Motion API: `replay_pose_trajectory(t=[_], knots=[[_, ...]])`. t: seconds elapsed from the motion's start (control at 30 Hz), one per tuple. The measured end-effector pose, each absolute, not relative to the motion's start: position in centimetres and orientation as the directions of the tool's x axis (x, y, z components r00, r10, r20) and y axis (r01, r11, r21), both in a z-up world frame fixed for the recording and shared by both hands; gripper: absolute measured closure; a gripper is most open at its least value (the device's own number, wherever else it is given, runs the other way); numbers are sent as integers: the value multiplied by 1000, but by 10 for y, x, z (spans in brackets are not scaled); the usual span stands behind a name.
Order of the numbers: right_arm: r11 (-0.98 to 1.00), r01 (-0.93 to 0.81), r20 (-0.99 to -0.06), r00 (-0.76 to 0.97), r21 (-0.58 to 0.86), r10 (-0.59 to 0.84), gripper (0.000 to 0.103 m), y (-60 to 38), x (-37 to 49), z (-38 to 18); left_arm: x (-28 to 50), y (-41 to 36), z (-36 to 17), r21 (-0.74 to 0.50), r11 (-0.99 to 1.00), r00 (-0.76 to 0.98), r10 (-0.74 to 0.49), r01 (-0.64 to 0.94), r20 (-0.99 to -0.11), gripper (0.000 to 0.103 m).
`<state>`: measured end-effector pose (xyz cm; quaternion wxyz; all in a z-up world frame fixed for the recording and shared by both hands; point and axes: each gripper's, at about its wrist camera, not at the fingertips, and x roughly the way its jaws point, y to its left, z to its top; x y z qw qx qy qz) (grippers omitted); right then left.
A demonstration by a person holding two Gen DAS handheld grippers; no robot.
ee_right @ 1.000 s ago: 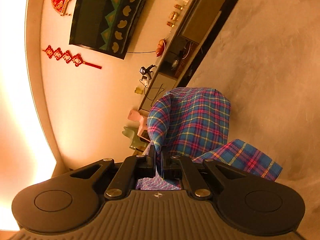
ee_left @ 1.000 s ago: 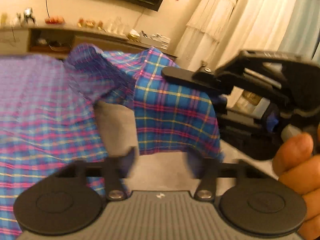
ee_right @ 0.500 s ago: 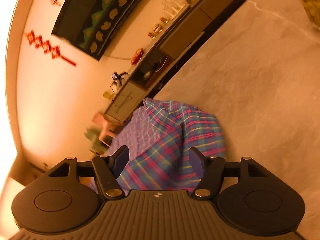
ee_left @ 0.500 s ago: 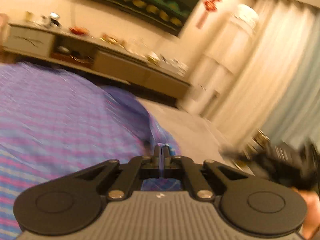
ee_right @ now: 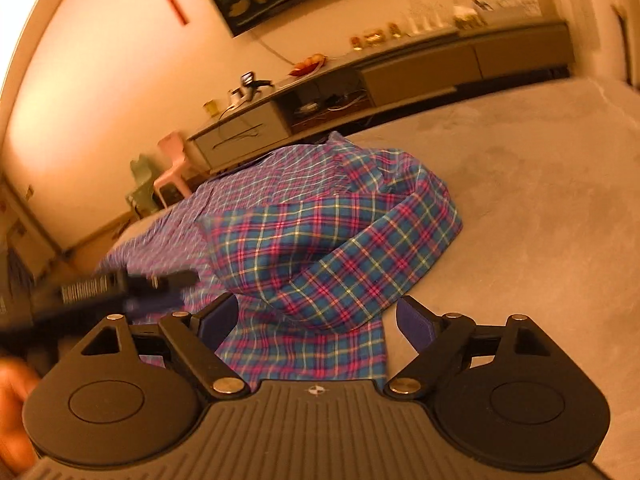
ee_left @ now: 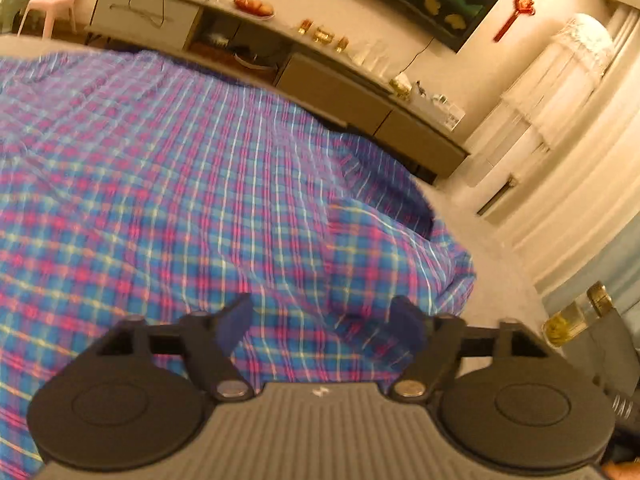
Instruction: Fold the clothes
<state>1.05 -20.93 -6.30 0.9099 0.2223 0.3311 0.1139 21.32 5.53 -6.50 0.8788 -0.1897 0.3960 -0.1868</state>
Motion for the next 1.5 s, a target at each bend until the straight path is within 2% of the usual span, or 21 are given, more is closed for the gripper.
replay_pose_trajectory(t=[0.03,0.1,0.27,0.3,0.33,0.37,0.4,0.47,0.67,0.73,0.77,0.8,0.9,0.93,1.1,1.27,1.4,1.5], knots=[[869,-44,-555,753,493,353,17,-212,15,-66,214,52,-67,-489,852,612,-492,189,-620,19],[855,-10,-563,749,519,350,18,-218,24,-72,218,40,-67,-486,845,620,-509,225,-598,2],[815,44,-586,717,578,377,19,-231,33,-90,229,0,-75,-371,902,633,-422,221,-649,1],[815,40,-590,710,578,384,19,-231,32,-92,232,-6,-77,-357,904,621,-421,233,-661,5],[816,32,-593,703,577,392,19,-231,30,-93,234,-11,-78,-343,906,608,-421,246,-674,14],[823,22,-598,698,568,394,19,-230,25,-93,237,-17,-79,-330,908,595,-419,260,-686,52],[830,11,-602,694,557,395,19,-229,20,-92,239,-22,-81,-316,909,582,-418,273,-698,99],[860,-17,-608,700,510,375,19,-226,-3,-85,241,-29,-78,-304,906,572,-422,296,-703,99],[942,-49,-627,735,333,260,14,-204,-107,-76,232,9,-1,-358,865,668,-500,352,-551,99],[969,-51,-668,715,243,206,14,-187,-141,-87,239,26,29,-344,866,698,-497,363,-515,99],[978,-50,-690,702,200,177,18,-179,-152,-93,245,31,43,-325,873,711,-485,362,-509,99],[986,-61,-711,687,153,153,24,-168,-159,-98,252,36,57,-303,883,724,-468,359,-506,99],[994,-106,-727,681,11,81,68,-142,-162,-101,277,44,83,-238,920,751,-391,311,-531,99],[993,-119,-727,682,-3,80,98,-137,-161,-99,284,47,91,-212,931,763,-364,296,-534,99],[979,-146,-630,776,-141,25,100,-100,-173,-66,298,68,137,-132,969,837,-247,209,-488,99],[895,-340,-545,827,-288,139,100,-9,-182,-41,296,133,152,-122,992,880,-68,11,-470,99],[823,-477,-603,767,-308,219,100,48,-168,-70,307,163,125,-76,996,853,3,-49,-522,99],[812,-546,-672,683,-207,287,96,52,-156,-85,312,175,98,-44,997,820,27,-64,-571,99]])
